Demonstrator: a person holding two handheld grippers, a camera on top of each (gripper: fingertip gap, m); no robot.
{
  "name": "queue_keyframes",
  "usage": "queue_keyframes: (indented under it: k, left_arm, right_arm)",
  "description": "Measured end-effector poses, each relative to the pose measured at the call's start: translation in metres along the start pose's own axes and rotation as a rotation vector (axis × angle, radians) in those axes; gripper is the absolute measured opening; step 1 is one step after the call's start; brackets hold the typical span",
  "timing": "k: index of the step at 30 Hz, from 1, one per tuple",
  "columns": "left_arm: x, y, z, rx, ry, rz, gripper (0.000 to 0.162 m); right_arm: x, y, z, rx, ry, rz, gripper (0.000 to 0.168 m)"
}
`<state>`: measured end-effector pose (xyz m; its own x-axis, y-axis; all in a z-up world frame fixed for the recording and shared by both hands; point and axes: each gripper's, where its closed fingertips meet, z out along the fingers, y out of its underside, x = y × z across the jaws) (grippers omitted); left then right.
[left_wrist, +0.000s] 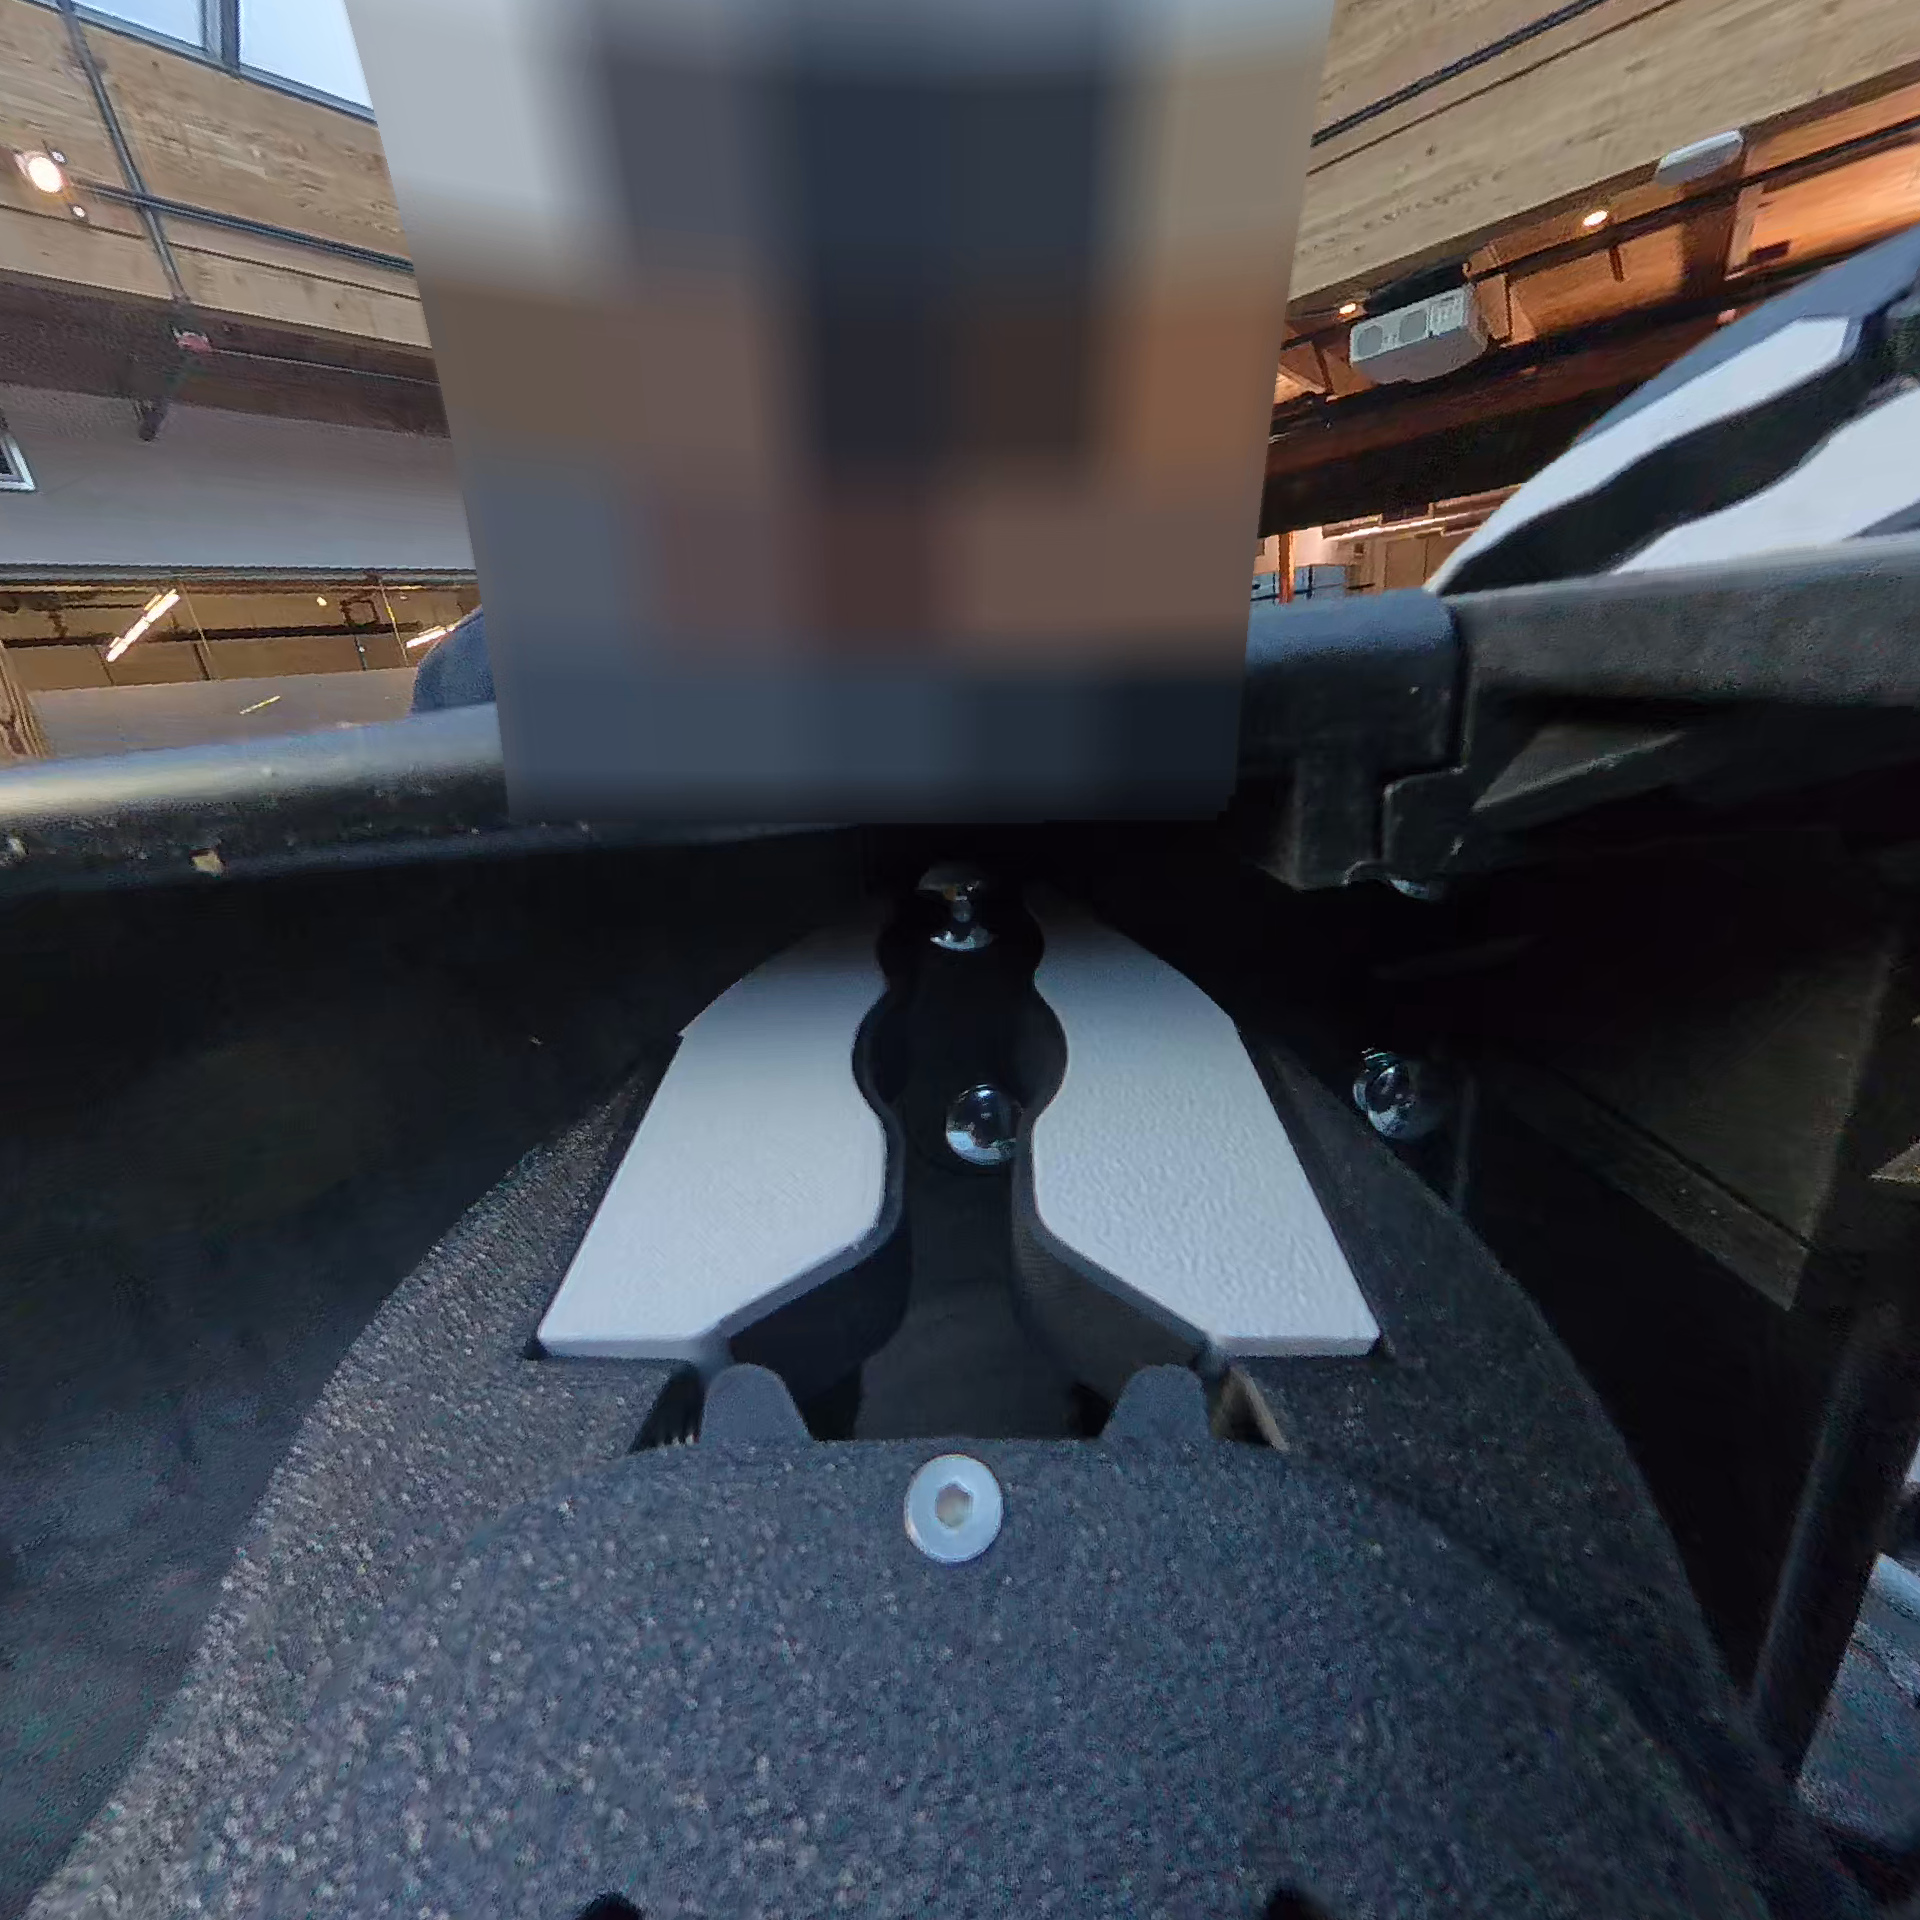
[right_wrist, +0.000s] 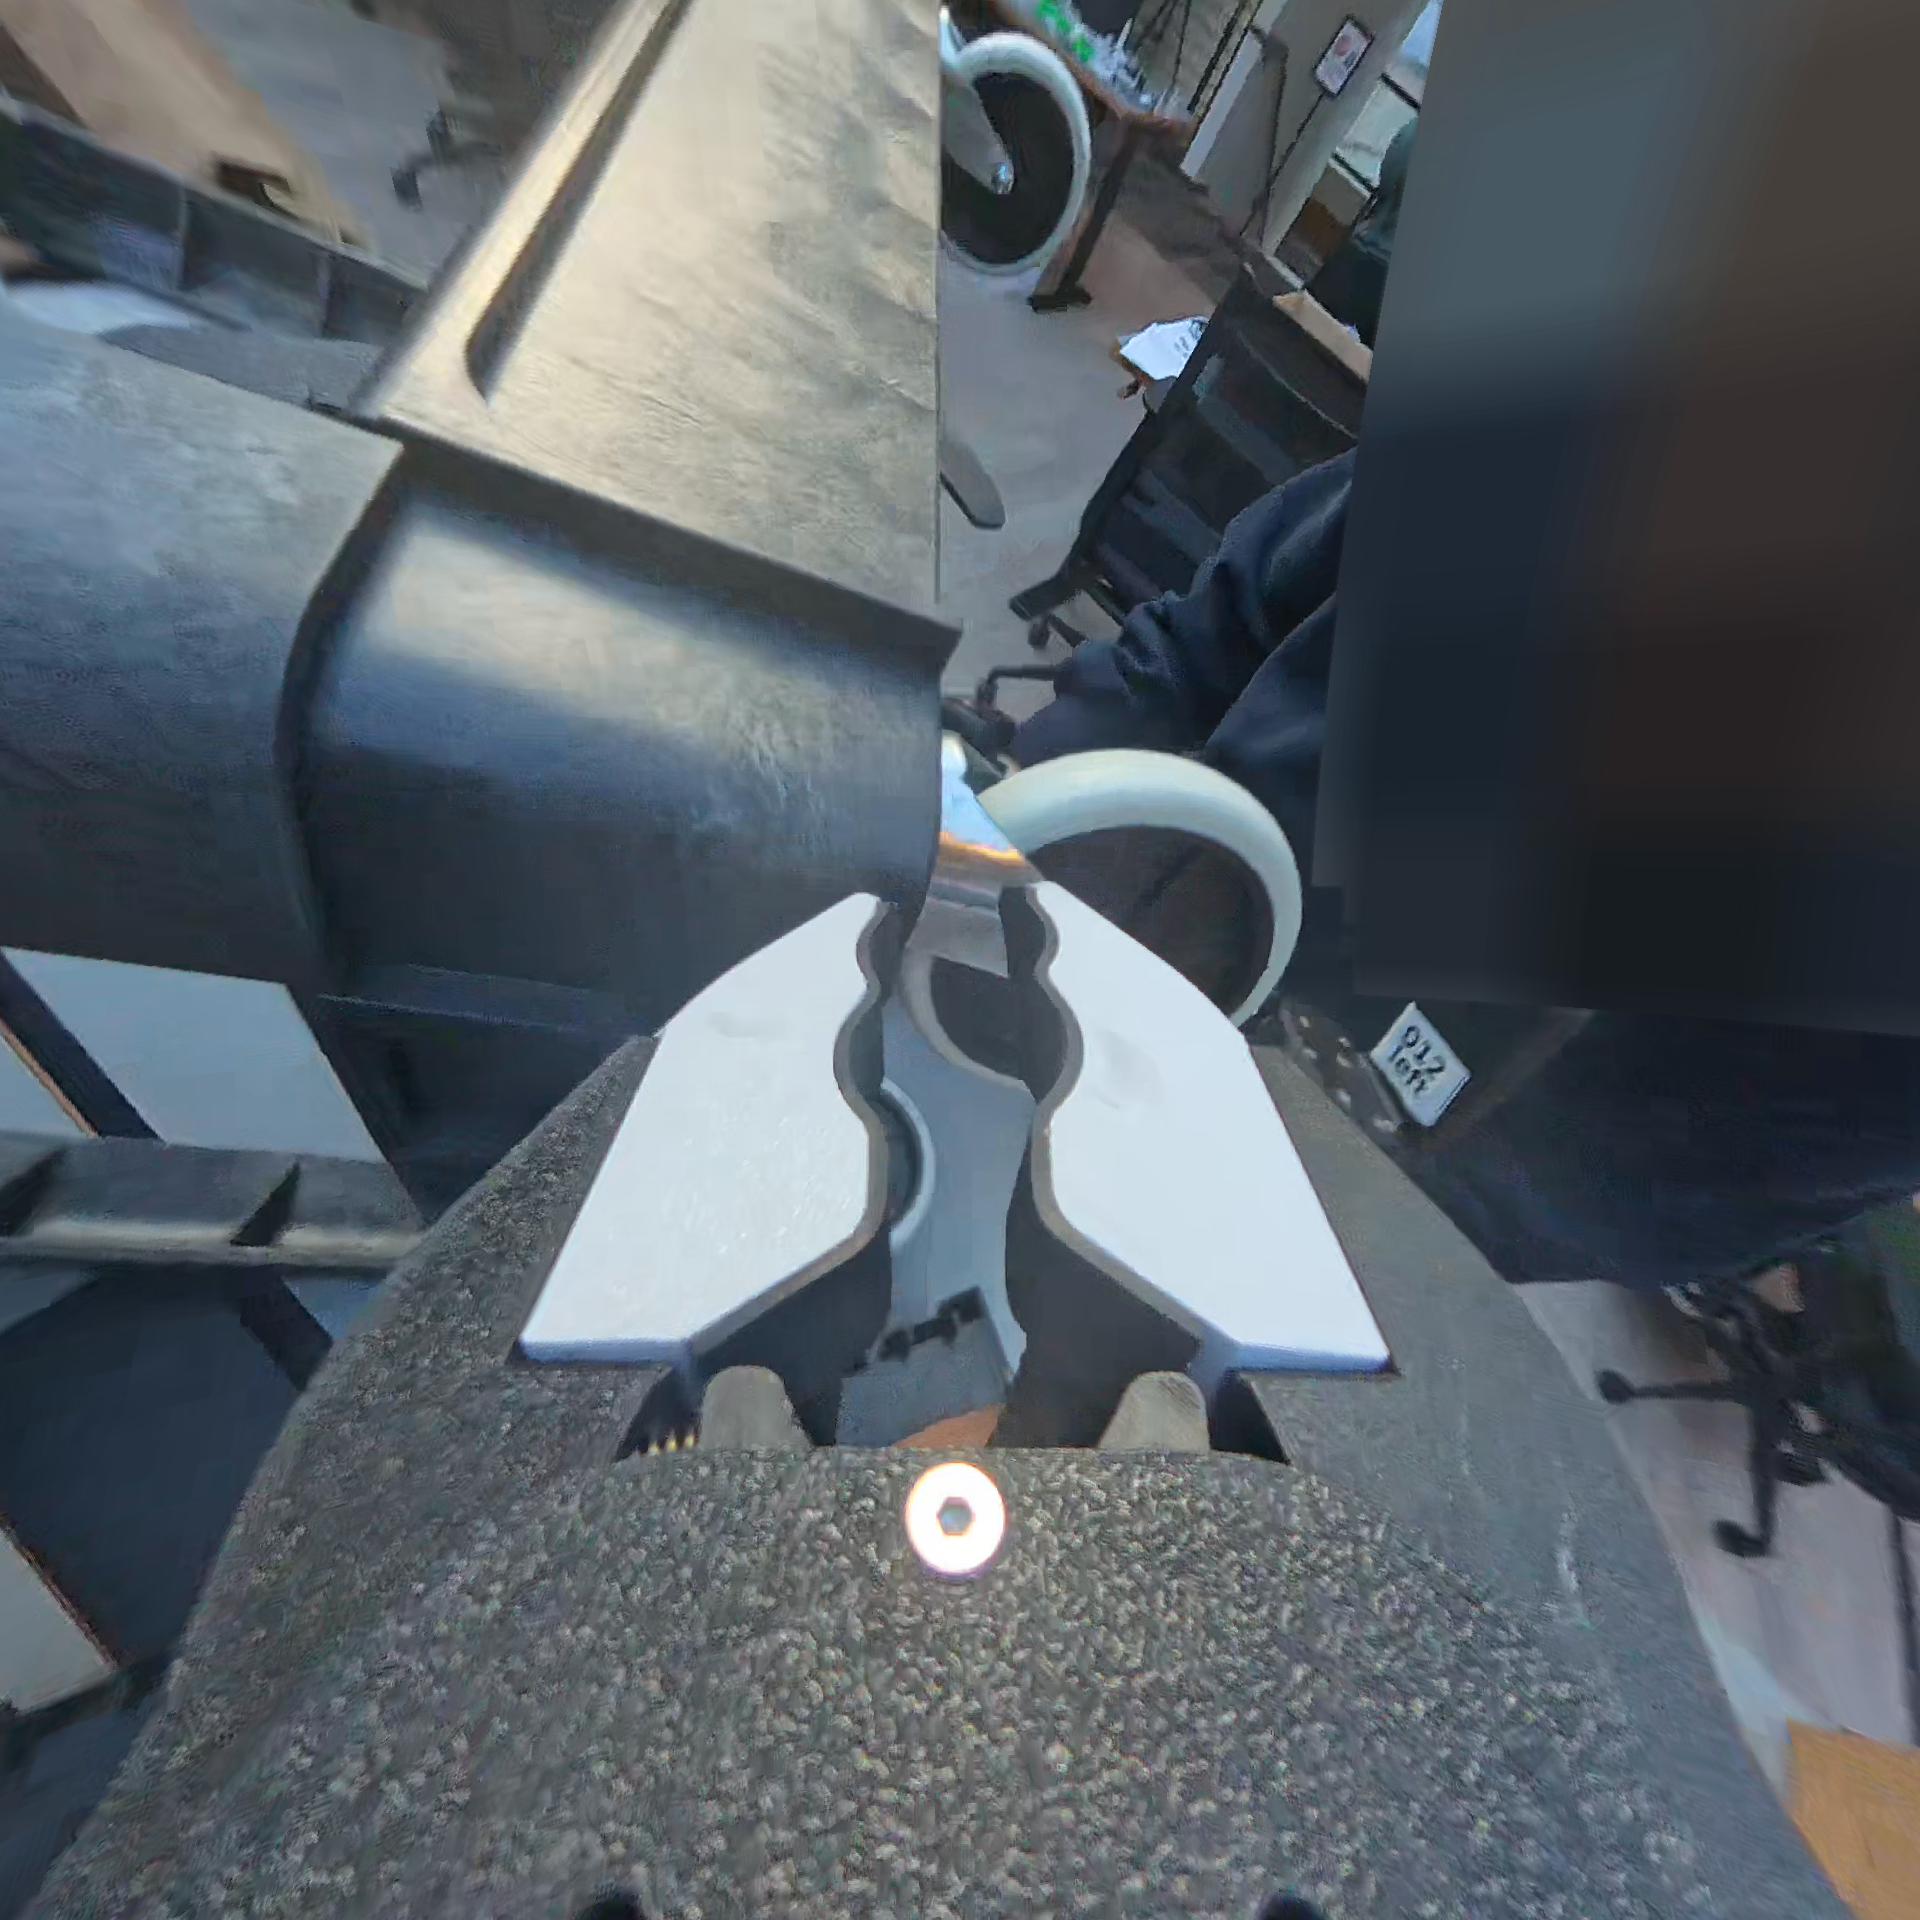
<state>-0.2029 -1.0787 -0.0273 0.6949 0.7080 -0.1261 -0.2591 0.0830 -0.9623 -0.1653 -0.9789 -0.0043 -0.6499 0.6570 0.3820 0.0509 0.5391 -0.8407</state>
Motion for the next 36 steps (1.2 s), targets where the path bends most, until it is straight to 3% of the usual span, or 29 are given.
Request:
queue_keyframes:
  k: [5, 14, 36]
  left_arm:
    - [0.0, 0.0, 0.0, -0.025, 0.02, -0.009, 0.017]
    - [0.0, -0.001, -0.001, -0.089, 0.06, -0.049, 0.016]
    - [0.0, -0.001, -0.002, -0.192, 0.099, -0.11, 0.017]
  right_arm:
    - [-0.009, 0.03, -0.003, 0.187, -0.074, 0.233, 0.026]
    - [-0.012, 0.061, -0.014, 0.343, -0.139, 0.336, 0.025]
    - [-0.047, 0.125, -0.009, 0.467, -0.378, 0.458, 0.024]
